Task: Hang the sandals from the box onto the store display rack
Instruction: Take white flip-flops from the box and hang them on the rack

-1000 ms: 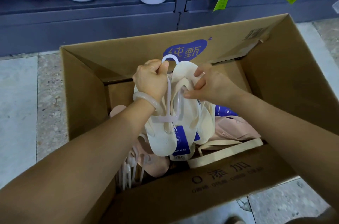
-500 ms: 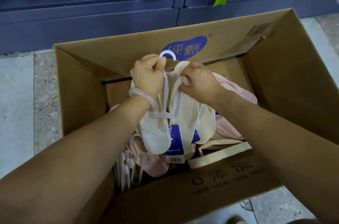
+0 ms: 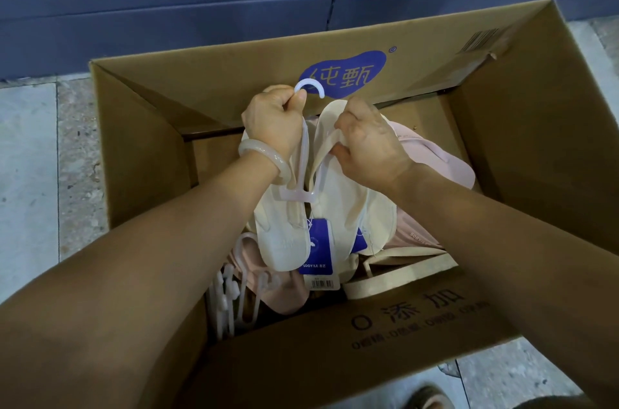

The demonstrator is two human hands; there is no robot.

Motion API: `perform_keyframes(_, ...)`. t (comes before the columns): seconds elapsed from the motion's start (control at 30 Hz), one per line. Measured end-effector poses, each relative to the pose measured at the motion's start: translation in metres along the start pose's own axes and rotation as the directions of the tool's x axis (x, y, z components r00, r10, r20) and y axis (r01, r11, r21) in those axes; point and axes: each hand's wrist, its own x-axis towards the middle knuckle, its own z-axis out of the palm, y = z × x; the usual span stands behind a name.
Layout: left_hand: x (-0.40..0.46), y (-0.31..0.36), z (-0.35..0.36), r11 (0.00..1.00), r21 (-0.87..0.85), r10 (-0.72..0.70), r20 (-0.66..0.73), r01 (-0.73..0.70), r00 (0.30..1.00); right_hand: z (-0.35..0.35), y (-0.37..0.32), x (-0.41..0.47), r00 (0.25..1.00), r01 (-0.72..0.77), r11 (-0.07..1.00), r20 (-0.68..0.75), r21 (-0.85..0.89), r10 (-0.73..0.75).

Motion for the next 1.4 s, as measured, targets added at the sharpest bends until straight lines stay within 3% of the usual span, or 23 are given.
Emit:
perform_keyframes(0.23, 0.004, 0.003, 0.004, 0.999, 0.04, -0.007, 0.006, 0.007, 1.0, 0.007, -0.002, 0.001, 0.999, -0.025, 0.998, -0.023, -0.052, 0.024)
perform_keyframes(0.43, 0.004, 0.008, 0.007, 0.992, 0.125, -0.027, -0.013, 0.029, 1.0, 0.018, -0.004, 0.0, 0.993, -0.068, 0.997, -0.094, 0.026, 0.07)
perform_keyframes(0.7, -0.003, 0.012, 0.013, 0.943, 0.295, 0.126, 0.114, -0.155, 0.985, 0.019, 0.012, 0.003, 0.994, -0.036, 0.978, 0.09, -0.207, 0.055)
perform_keyframes(0.87, -0.002, 0.002, 0.016, 0.974, 0.205, 0.083, 0.085, -0.099, 0.993, 0.027, 0.009, 0.007, 0.991, -0.111, 0.991, 0.071, -0.078, 0.117)
perform_keyframes(1.03, 0.006, 0.001, 0.007, 0.972, 0.225, -0.128, 0.25, 0.071, 0.96, 0.033, 0.012, -0.007, 0.993, -0.119, 0.971, 0.01, 0.205, 0.119)
perform_keyframes(1.13, 0.01, 0.0, -0.003, 0.974, 0.187, -0.189, 0.342, 0.131, 0.921, 0.027, 0.018, -0.017, 0.985, -0.164, 0.842, 0.046, 0.514, 0.164)
perform_keyframes(1.2, 0.011, 0.003, -0.008, 0.97, 0.196, -0.21, 0.385, 0.143, 0.899, 0.019, 0.023, -0.016, 0.945, -0.293, 0.682, 0.095, 0.67, 0.313)
perform_keyframes(1.27, 0.012, 0.006, -0.009, 0.966, 0.222, -0.215, 0.419, 0.13, 0.882, 0.013, 0.028, -0.013, 0.884, -0.437, 0.534, 0.236, 0.724, 0.404)
perform_keyframes(1.4, 0.014, 0.007, -0.012, 0.967, 0.206, -0.223, 0.42, 0.147, 0.879, 0.009, 0.036, -0.017, 0.859, -0.503, 0.501, 0.471, 0.704, 0.2)
